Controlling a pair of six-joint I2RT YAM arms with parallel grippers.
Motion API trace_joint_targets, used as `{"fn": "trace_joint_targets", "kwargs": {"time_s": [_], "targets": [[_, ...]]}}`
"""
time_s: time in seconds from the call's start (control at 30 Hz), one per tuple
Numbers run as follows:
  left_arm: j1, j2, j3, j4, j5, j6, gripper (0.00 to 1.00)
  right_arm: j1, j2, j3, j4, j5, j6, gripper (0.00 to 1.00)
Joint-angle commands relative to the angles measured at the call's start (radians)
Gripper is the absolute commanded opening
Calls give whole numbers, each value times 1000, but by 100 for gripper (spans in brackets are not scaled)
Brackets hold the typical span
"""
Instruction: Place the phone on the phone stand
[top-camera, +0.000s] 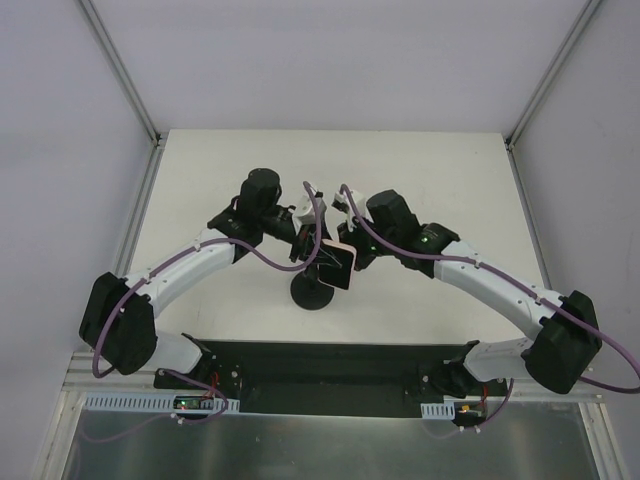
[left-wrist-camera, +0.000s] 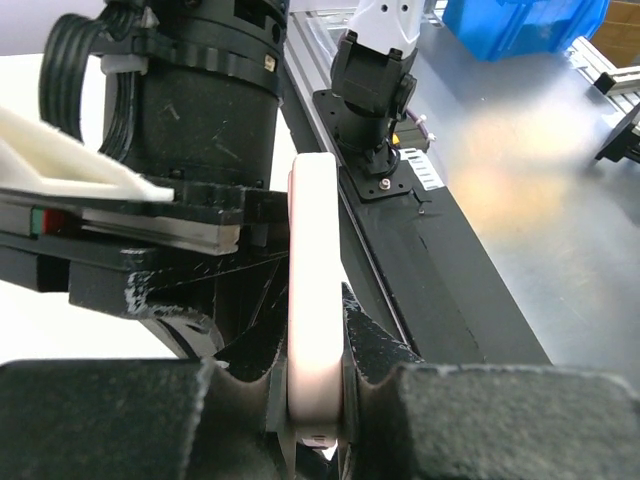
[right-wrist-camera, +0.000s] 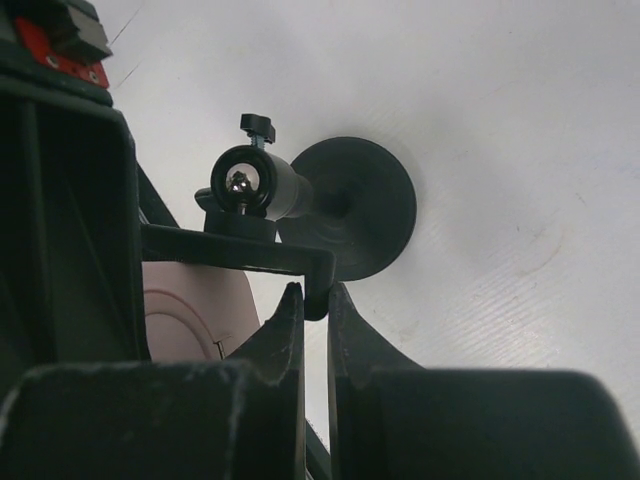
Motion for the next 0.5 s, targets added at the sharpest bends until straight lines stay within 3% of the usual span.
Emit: {"fn": "trace_joint_targets", "kwargs": {"time_s": [0.0, 0.13, 0.23, 0.27, 0.33, 0.37, 0.4, 0.47], "targets": [[49, 5, 52, 17, 48, 37, 0, -14, -63, 10, 31, -61, -25, 1], [52, -47, 25, -65, -73, -24, 0, -11, -109, -48, 109, 94, 36, 1], [52, -148, -21, -115, -408, -171, 0, 39, -152, -71, 146, 313, 97, 1], [50, -180, -40, -132, -582, -197, 0, 56, -167, -74, 151, 447, 116, 1], [37, -283, -119, -134, -780, -222, 0, 119, -184, -102, 206, 557, 175, 1], [0, -314, -138, -143, -1046, -220, 0, 146, -186, -106, 221, 682, 193, 1], [-15, -366, -158, -142, -1178, -222, 0, 176, -181, -105, 239, 752, 214, 1], [-20, -399, -190, -142, -1355, -323, 0, 260, -160, -93, 241, 926, 292, 0]]}}
